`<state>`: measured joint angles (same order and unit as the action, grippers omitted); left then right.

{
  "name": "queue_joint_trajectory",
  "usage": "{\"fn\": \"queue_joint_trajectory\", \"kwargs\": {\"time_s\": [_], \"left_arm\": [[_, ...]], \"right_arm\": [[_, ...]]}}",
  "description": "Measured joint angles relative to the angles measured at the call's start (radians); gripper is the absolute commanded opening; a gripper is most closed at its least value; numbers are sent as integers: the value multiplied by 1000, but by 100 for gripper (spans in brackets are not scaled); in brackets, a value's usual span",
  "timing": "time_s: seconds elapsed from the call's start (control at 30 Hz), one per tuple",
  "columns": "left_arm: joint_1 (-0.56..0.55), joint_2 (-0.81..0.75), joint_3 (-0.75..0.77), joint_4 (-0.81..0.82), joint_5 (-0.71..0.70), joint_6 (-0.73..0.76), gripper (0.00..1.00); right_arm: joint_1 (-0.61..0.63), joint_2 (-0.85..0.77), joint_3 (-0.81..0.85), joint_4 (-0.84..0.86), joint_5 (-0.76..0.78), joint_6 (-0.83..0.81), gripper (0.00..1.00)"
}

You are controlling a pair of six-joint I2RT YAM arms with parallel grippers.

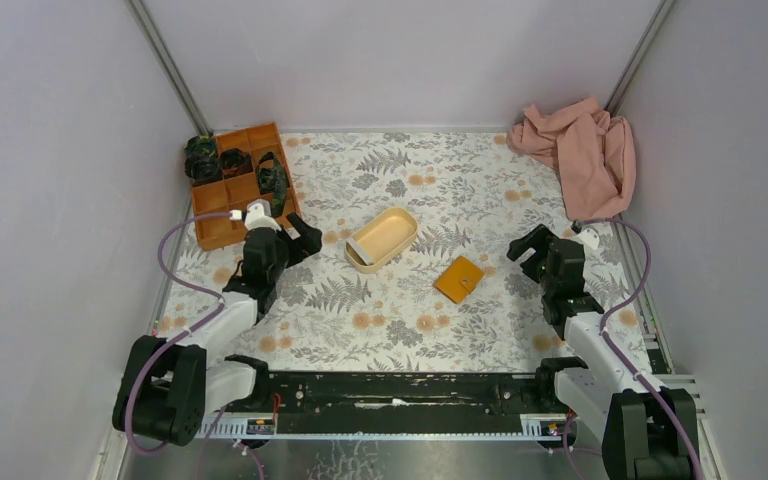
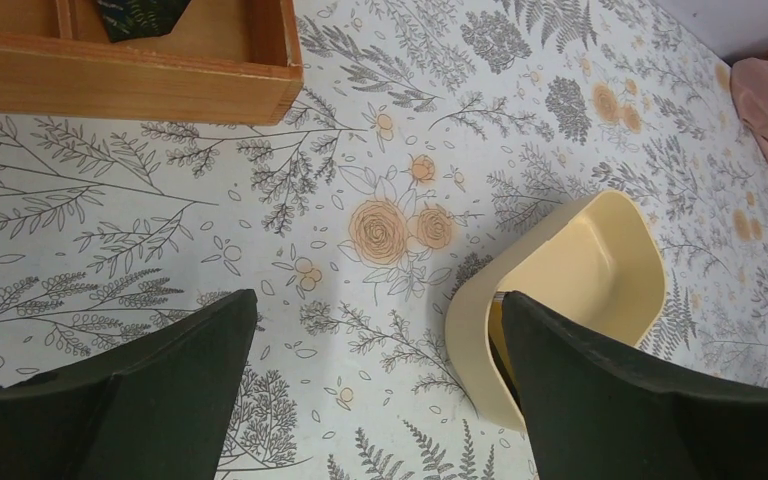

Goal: Take the credit cards out of the card holder

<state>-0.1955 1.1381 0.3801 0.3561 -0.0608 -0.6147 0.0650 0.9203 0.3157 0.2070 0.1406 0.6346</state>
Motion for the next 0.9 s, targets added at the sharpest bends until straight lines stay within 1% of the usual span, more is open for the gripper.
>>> {"fn": "queue_joint_trajectory", "kwargs": {"time_s": [0.2, 0.3, 0.37, 0.4, 0.47, 0.5, 0.53, 0.57, 0.7, 0.77, 0.8, 0.83, 0.9], "left_arm": [[0, 7, 0, -11, -13, -1, 100], [0, 9, 0, -11, -15, -1, 98], [0, 12, 0, -11, -15, -2, 96], [0, 13, 0, -11, -14, -2, 94], [0, 15, 0, -11, -14, -3, 90], [0, 15, 0, -11, -14, -4, 87], [0, 15, 0, -11, -15, -6, 84], [0, 14, 0, -12, -16, -6, 78], [0, 6, 0, -20, -31, -16, 51], [0, -7, 0, -25, -37, -24, 41], [0, -17, 0, -28, -40, -23, 37], [0, -26, 0, -33, -41, -26, 34], [0, -42, 0, -43, -39, -32, 34]], "right_arm": [[0, 1, 0, 0, 0, 0, 87], [0, 3, 0, -1, -2, 0, 77], [0, 6, 0, -1, -3, 0, 64], [0, 7, 0, -1, -3, -2, 53], [0, 7, 0, -3, -3, -2, 24], [0, 7, 0, -5, -5, -1, 10], [0, 7, 0, -6, -5, -6, 3], [0, 7, 0, -8, -5, -7, 0], [0, 16, 5, -21, -22, -27, 0], [3, 41, 21, -31, -43, -43, 4], [12, 59, 33, -39, -48, -52, 8], [31, 77, 47, -47, -44, -63, 15], [109, 112, 81, -68, -27, -90, 35]]}}
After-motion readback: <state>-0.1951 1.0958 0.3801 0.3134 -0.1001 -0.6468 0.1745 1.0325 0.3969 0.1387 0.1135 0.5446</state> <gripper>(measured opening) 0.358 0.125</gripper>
